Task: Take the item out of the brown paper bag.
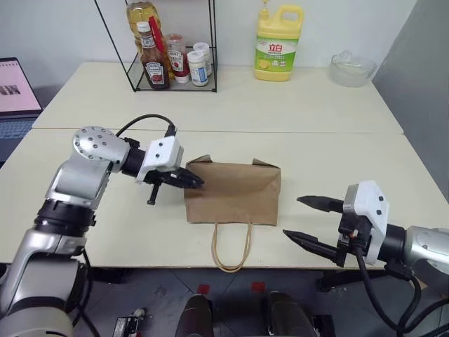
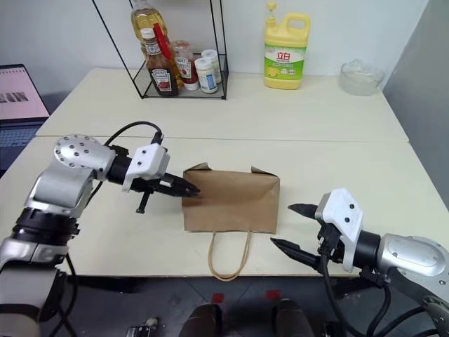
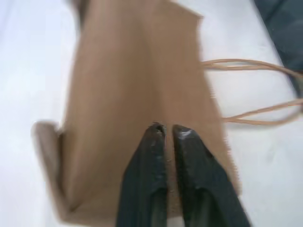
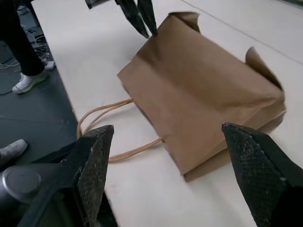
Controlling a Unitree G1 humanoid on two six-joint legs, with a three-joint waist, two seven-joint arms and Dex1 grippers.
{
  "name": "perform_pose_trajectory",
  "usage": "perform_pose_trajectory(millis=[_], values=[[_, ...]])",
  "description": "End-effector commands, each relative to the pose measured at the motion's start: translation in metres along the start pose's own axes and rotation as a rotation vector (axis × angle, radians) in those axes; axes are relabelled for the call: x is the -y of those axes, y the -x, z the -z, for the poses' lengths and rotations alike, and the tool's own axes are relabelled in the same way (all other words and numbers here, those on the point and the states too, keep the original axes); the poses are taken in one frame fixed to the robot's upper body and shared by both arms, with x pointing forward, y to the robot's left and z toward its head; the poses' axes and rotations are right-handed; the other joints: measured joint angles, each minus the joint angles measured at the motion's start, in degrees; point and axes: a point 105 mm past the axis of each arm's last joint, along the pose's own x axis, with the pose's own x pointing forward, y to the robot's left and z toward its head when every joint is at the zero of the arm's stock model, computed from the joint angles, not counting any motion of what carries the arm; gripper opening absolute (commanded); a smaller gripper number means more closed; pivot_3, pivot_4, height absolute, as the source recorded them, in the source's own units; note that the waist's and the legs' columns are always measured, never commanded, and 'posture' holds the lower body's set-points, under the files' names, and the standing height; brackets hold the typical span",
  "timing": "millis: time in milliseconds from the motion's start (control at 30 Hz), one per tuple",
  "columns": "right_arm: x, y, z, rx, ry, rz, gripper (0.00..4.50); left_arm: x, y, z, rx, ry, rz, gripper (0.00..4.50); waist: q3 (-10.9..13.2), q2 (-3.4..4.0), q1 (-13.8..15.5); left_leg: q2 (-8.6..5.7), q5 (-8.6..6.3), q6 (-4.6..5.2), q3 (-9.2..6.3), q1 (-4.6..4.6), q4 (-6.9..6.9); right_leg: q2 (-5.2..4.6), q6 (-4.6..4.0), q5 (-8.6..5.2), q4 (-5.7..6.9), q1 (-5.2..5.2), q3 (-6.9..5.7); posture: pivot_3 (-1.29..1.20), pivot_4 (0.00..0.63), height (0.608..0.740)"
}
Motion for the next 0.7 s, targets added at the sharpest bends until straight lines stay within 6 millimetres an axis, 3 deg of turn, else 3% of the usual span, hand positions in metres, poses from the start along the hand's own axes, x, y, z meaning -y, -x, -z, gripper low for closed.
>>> perform_pose_trajectory(millis=[33,167,300,500,700], values=[[-0.009,-0.001,-0.005,0.013,0.043,-0.043,3.82,0.022,-0.001,-0.013,-0.015,-0.158,0.084,1.44,0.0,0.0,0.01,0.0,0.0,0.0,0.0,0.02,0.0,0.0,0.0,0.0,0.01,0.0,0.0,0.0,0.15,0.74],[-0.015,-0.004,-0.001,-0.004,0.037,-0.094,3.82,0.041,-0.015,-0.004,-0.064,-0.318,0.184,2.64,-0.01,-0.01,0.19,0.0,0.0,0.0,0.0,0.07,0.02,-0.01,0.0,0.0,0.0,0.09,0.0,0.0,0.15,0.74],[-0.02,-0.006,0.001,-0.021,0.038,-0.127,3.82,0.049,-0.031,0.005,-0.074,-0.44,0.237,2.64,-0.02,-0.03,0.4,-0.01,0.0,0.01,0.01,0.06,0.03,-0.01,0.0,0.0,-0.03,0.11,0.0,0.0,0.15,0.74],[-0.025,-0.008,0.001,-0.025,0.043,-0.142,3.82,0.043,-0.057,0.014,-0.082,-0.556,0.235,2.64,-0.03,-0.05,0.33,-0.02,-0.01,0.01,0.01,0.07,0.04,0.0,0.0,0.0,-0.02,0.11,0.0,0.0,0.15,0.74],[-0.029,-0.011,0.004,-0.041,0.043,-0.148,3.82,0.044,-0.083,-0.003,0.034,-0.571,0.225,2.64,-0.04,-0.06,0.29,-0.02,-0.01,0.01,0.01,0.06,0.04,0.0,0.0,0.0,-0.02,0.11,0.0,0.0,0.15,0.74]])
